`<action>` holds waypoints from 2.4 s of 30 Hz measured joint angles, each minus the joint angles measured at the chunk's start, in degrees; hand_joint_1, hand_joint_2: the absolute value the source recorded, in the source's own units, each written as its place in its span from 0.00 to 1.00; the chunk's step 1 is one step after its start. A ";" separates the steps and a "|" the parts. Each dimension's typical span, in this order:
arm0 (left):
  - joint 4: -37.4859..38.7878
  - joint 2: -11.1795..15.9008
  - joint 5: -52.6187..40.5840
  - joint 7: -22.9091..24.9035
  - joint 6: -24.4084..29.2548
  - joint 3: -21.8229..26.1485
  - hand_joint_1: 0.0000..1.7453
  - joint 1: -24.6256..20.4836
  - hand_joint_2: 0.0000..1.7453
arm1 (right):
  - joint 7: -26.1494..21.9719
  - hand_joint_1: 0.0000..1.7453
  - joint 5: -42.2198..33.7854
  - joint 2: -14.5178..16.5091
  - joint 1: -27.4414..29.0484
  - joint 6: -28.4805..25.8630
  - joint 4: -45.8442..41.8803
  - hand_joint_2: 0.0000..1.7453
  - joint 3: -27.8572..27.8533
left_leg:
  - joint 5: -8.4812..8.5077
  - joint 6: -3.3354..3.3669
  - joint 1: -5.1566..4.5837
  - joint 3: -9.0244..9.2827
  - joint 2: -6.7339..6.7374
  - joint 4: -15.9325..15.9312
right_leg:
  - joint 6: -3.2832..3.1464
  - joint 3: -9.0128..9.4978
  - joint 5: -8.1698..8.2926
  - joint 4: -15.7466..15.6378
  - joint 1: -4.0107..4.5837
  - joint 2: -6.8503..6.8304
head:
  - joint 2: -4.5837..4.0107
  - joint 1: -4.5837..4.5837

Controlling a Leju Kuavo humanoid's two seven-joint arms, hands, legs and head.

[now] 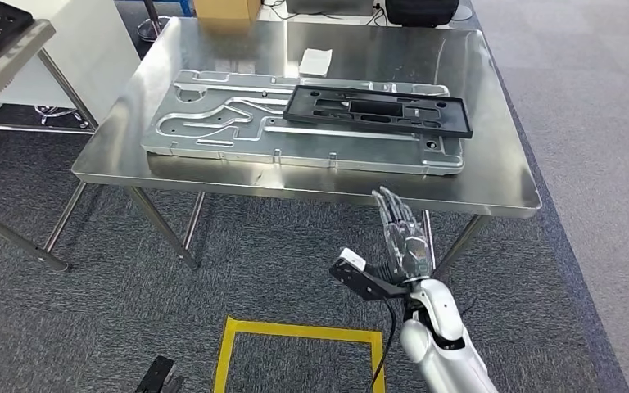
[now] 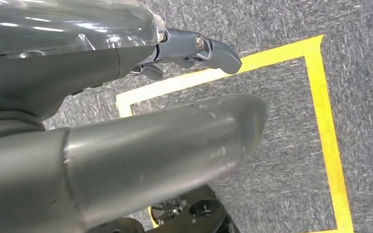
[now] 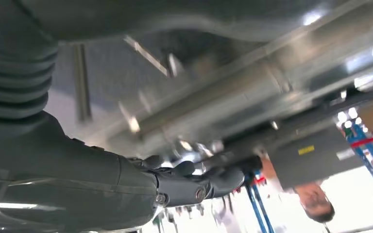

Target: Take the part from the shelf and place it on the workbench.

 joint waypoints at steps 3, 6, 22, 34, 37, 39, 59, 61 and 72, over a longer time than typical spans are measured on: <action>0.02 0.13 1.10 -0.69 0.38 0.79 0.00 1.16 0.00 | -3.90 0.00 -5.06 0.50 7.12 -1.51 -3.15 0.00 -0.19 | -5.83 -0.63 0.20 -1.67 0.06 4.84 | -1.35 -1.36 1.75 -0.56 -0.30 -0.42 | 0.00 -0.35; 0.02 0.26 1.73 -1.33 0.54 1.51 0.00 2.06 0.00 | -7.19 0.00 -7.65 0.81 13.90 -2.55 -5.90 0.00 -0.66 | -12.34 -1.08 0.27 -3.42 0.10 15.36 | -1.70 -3.72 3.23 -0.11 -0.05 -0.59 | 0.00 -0.67; 0.02 -0.01 5.13 -3.12 2.98 7.53 0.00 4.06 0.00 | -34.69 0.00 -29.87 5.74 29.23 23.29 5.69 0.00 -34.92 | -6.98 2.94 -0.04 7.31 0.21 -1.46 | 1.82 -11.52 -3.04 11.35 -0.32 -0.02 | 0.00 -0.37; 0.02 -0.69 5.01 -2.15 5.58 11.48 0.00 4.38 0.00 | -18.47 0.00 -24.92 4.83 18.99 15.69 47.89 0.00 -74.17 | -3.76 0.21 -0.36 1.70 -2.12 0.97 | -0.58 2.63 -1.13 -1.70 -0.46 2.26 | 0.00 -0.31; 0.02 -0.75 5.00 -2.14 5.62 11.95 0.00 4.48 0.00 | -15.02 0.00 -24.92 4.75 18.19 15.02 51.57 0.00 -77.35 | -10.47 -0.51 -0.15 -1.92 -0.51 10.81 | -1.52 1.68 -0.50 -1.56 -0.37 0.10 | 0.00 -0.72; 0.02 -0.74 5.00 -2.14 5.65 12.28 0.00 4.57 0.00 | -14.38 0.00 -24.92 4.66 17.80 14.89 53.13 0.00 -78.79 | -12.49 -0.89 -0.11 -3.16 -0.18 16.21 | -1.58 0.93 -0.29 -1.16 -0.21 -1.32 | 0.00 -0.73; 0.00 -0.70 4.29 -1.82 5.90 13.21 0.00 4.88 0.00 | -9.53 0.00 -23.12 4.05 15.89 16.63 57.88 0.00 -82.66 | -5.81 2.48 -0.52 5.44 -3.51 -0.11 | 1.37 -0.54 -1.38 3.05 -0.79 3.04 | 0.00 0.03; 0.00 -0.67 3.85 -1.48 5.99 13.36 0.00 4.89 0.00 | -8.23 0.00 -20.89 4.03 15.84 17.76 58.22 0.00 -82.45 | -5.56 1.73 -0.51 4.91 -4.49 0.11 | 0.99 0.37 -1.07 0.53 -0.65 4.13 | 0.00 0.02; 0.01 -0.21 1.78 -0.40 6.48 13.48 0.00 5.26 0.00 | -2.78 0.00 -11.61 3.90 16.32 22.02 60.02 0.00 -76.87 | -10.18 -0.32 -0.07 1.01 0.80 10.64 | -0.66 -0.08 -0.06 -0.16 -0.69 -3.47 | 0.00 -0.80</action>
